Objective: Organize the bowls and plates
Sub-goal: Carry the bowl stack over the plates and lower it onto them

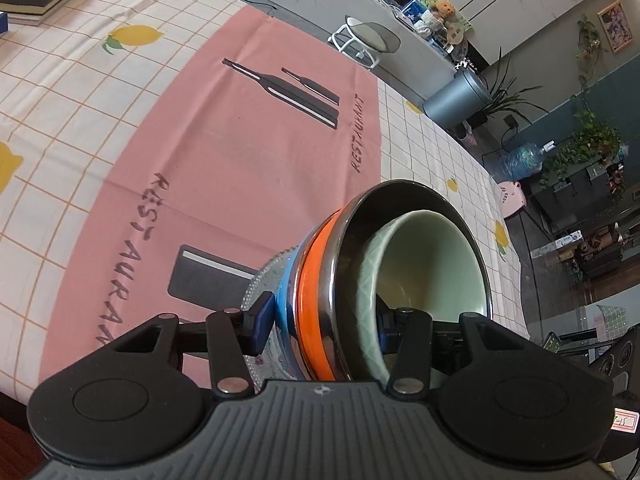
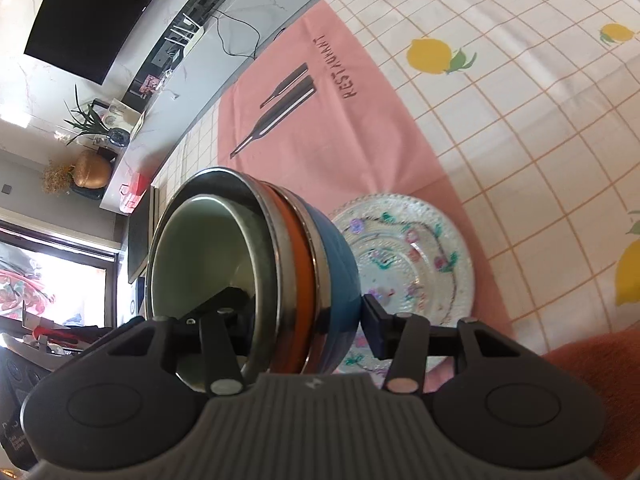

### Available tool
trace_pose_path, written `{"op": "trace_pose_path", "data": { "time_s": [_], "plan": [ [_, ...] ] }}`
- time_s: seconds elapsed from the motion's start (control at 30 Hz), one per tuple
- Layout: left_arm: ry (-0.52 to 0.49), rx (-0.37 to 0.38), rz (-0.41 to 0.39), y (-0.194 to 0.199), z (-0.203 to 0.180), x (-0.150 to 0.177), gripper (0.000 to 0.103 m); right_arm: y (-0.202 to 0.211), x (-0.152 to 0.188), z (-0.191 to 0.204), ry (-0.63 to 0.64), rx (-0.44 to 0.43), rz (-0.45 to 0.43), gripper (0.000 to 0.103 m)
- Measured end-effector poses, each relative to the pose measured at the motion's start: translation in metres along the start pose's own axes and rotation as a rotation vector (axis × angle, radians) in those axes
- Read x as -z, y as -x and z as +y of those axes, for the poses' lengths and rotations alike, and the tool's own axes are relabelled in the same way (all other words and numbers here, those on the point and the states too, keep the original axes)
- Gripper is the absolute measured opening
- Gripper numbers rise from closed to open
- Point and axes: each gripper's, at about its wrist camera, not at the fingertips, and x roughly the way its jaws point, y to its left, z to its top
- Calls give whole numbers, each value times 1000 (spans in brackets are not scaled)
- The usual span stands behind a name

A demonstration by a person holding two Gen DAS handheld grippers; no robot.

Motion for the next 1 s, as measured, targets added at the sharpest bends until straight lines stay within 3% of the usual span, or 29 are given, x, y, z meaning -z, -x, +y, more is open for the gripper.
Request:
{"op": "trace_pose_path", "data": {
  "time_s": [1.0],
  "plan": [
    [-28,-71,31,-18,-5,16,53,-20,1,-39,-41,-32,50,50]
  ]
}}
